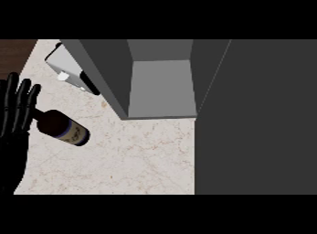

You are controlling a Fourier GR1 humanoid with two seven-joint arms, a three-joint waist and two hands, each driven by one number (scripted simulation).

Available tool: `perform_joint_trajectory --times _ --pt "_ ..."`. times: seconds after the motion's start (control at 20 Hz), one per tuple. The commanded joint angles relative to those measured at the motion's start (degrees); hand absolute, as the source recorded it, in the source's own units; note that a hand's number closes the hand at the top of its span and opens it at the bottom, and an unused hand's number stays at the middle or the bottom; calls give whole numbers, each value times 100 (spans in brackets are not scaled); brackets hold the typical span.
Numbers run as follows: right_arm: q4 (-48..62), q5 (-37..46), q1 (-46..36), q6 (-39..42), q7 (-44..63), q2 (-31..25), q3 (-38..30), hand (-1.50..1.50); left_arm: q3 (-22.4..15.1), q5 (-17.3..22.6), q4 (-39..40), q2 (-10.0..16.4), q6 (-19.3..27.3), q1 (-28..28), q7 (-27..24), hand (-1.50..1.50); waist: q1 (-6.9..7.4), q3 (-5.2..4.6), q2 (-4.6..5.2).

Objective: Pick up the wine, place it into the cabinet and close the cabinet

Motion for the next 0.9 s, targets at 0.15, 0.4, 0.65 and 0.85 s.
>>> perform_joint_trajectory --times 0.15,0.4,0.65,0.85 --pt "-461 177 441 -237 127 360 255 -150 1032 1319 642 765 -919 -904 -113 -150 103 -95 -61" --pt "-1088 -879 1225 448 821 390 886 -150 1239 2807 1037 962 -1453 -829 832 -150 41 -94 -91" --pt "-2015 -361 1116 -60 1808 610 1656 -150 1757 3888 735 1498 -1563 -956 1730 -150 160 -97 -86" --pt "-2173 -285 1251 64 1802 532 1760 -150 1554 3777 189 1389 -850 -1185 2327 -150 137 -90 -71"
